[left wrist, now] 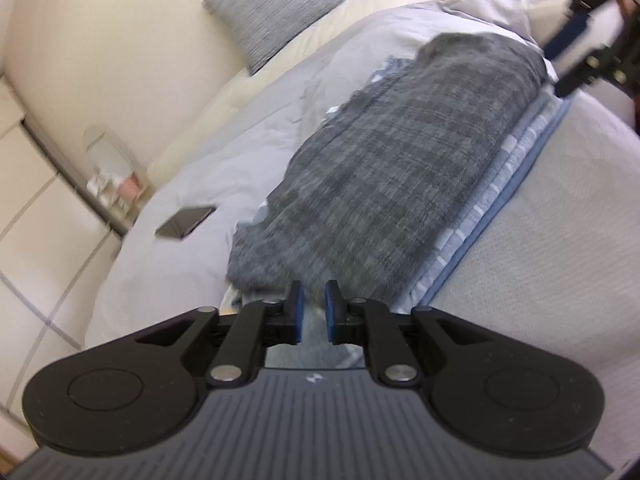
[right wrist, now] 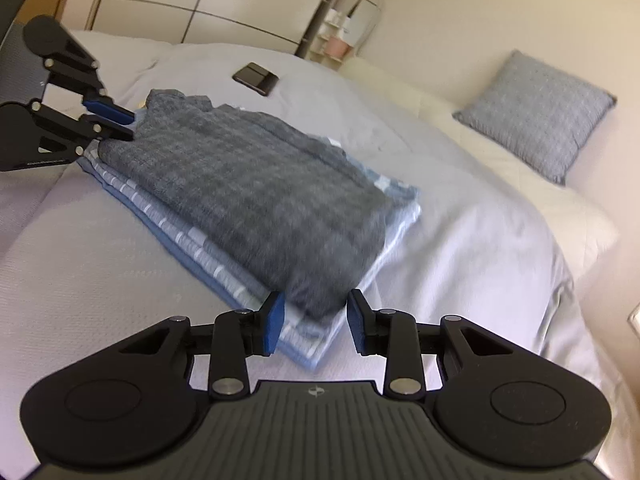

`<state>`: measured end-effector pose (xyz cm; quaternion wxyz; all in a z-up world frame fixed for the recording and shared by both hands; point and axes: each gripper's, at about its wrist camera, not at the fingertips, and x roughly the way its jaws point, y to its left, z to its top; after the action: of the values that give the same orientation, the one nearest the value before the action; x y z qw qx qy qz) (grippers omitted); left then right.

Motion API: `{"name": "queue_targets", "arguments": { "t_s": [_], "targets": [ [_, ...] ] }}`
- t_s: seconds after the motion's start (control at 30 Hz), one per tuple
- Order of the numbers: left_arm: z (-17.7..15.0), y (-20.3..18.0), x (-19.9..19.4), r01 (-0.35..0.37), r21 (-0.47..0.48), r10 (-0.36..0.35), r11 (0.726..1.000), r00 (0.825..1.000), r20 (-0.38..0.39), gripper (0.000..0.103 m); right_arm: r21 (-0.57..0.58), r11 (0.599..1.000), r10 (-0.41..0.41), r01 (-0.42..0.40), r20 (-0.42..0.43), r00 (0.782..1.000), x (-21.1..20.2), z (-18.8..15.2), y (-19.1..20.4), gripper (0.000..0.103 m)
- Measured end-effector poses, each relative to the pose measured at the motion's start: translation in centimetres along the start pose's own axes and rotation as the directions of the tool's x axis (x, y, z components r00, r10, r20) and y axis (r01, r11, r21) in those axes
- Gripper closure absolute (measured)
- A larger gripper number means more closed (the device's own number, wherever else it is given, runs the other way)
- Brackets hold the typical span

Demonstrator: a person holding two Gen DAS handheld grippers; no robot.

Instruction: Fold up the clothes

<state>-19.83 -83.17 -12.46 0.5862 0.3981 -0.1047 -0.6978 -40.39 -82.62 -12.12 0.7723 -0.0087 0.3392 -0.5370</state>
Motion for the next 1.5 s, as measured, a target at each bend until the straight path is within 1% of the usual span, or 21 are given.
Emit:
{"name": "queue_targets", "arguments": {
  "t_s": [0.1,0.13,0.17,0.2,0.27,0.3,0.33,0.37,0.4,0.43,0.5,0.53,0.57,0.73,0.8,0.87,1.0,1.2,1.33,1.43,1.5],
  "targets": [
    [-0.2,0.2,-1.5,0.003,-0.106,-0.006,0.994,0.999,-0.034,0.074,0.082,0.997,0.012,-0.012,0.002,1.000,-1.5,-0.6,-0.2,0.070],
    [-0.3,0.2,-1.9,0.010,-0.153,-0.017,0.988,0.999,-0.044,0.064,0.116,0.993,0.018,-0.018,0.006,1.000,-2.2,-0.8,-0.2,0.068],
    [-0.5,0.1,-2.2,0.021,-0.209,-0.033,0.978,0.998,-0.051,0.057,0.151,0.988,0.023,-0.024,0.010,1.000,-2.8,-1.0,-0.3,0.061],
    [-0.6,0.1,-2.5,0.032,-0.264,-0.049,0.964,0.997,-0.058,0.053,0.189,0.982,0.028,-0.029,0.006,1.000,-3.2,-1.1,-0.2,0.058],
    [-0.9,0.0,-3.2,0.051,-0.372,-0.082,0.927,0.994,-0.068,0.038,0.250,0.968,0.036,-0.032,-0.012,0.999,-3.6,-1.2,0.0,0.048],
    [-1.1,0.0,-3.4,0.057,-0.422,-0.097,0.905,0.992,-0.075,0.033,0.284,0.958,0.042,-0.033,-0.023,0.999,-3.7,-1.3,0.1,0.045],
    [-1.3,-0.2,-3.4,0.057,-0.464,-0.109,0.884,0.990,-0.085,0.025,0.318,0.947,0.047,-0.034,-0.034,0.998,-3.8,-1.3,0.2,0.038],
    [-1.5,-0.3,-3.3,0.054,-0.496,-0.117,0.867,0.988,-0.097,0.020,0.357,0.933,0.061,-0.043,-0.039,0.997,-3.9,-1.4,0.3,0.034],
    [-1.8,-0.5,-3.2,0.051,-0.520,-0.126,0.853,0.986,-0.110,0.020,0.390,0.919,0.070,-0.050,-0.038,0.997,-4.2,-1.4,0.6,0.032],
    [-2.0,-0.6,-2.9,0.048,-0.542,-0.135,0.839,0.983,-0.122,0.018,0.405,0.913,0.073,-0.051,-0.039,0.997,-4.3,-1.4,0.8,0.029],
    [-2.5,-0.6,-2.4,0.033,-0.581,-0.140,0.813,0.980,-0.139,0.012,0.429,0.902,0.079,-0.052,-0.045,0.996,-4.3,-1.3,1.2,0.024],
    [-2.7,-0.6,-2.2,0.023,-0.597,-0.137,0.802,0.980,-0.147,0.006,0.437,0.898,0.081,-0.051,-0.051,0.995,-4.1,-1.3,1.3,0.021],
    [-2.8,-0.6,-2.1,0.013,-0.607,-0.133,0.795,0.979,-0.152,0.002,0.444,0.894,0.084,-0.050,-0.056,0.995,-4.0,-1.3,1.4,0.020],
    [-3.6,-0.6,-1.7,0.017,-0.631,-0.147,0.775,0.977,-0.155,0.001,0.495,0.867,0.114,-0.059,-0.082,0.990,-2.7,-1.6,1.7,0.018],
    [-3.8,-0.7,-1.6,0.020,-0.636,-0.152,0.771,0.976,-0.153,0.001,0.500,0.864,0.114,-0.057,-0.083,0.990,-2.2,-1.7,2.0,0.013],
    [-3.8,-0.8,-1.6,0.020,-0.634,-0.152,0.773,0.976,-0.154,0.000,0.512,0.857,0.117,-0.055,-0.091,0.989,-1.6,-2.0,2.3,0.005],
    [-3.8,-1.0,-1.6,0.016,-0.625,-0.147,0.780,0.976,-0.158,0.000,0.534,0.844,0.128,-0.052,-0.106,0.986,-0.6,-2.5,3.0,0.004],
    [-3.8,-0.9,-1.6,0.025,-0.629,-0.147,0.777,0.979,-0.143,0.000,0.543,0.839,0.126,-0.049,-0.105,0.986,-0.2,-2.6,3.3,0.000],
    [-3.7,-0.6,-1.8,0.027,-0.637,-0.149,0.770,0.979,-0.139,0.001,0.543,0.838,0.129,-0.051,-0.107,0.986,-0.1,-2.4,3.1,0.000],
    [-3.5,-0.3,-2.9,-0.016,-0.651,-0.106,0.759,0.983,-0.148,0.001,0.539,0.841,0.109,-0.034,-0.109,0.988,-0.5,-2.1,3.2,0.000],
    [-3.2,0.0,-4.0,-0.023,-0.664,-0.099,0.747,0.985,-0.145,0.001,0.540,0.841,0.098,-0.025,-0.106,0.990,-1.1,-1.9,3.2,0.000]
  ]
}}
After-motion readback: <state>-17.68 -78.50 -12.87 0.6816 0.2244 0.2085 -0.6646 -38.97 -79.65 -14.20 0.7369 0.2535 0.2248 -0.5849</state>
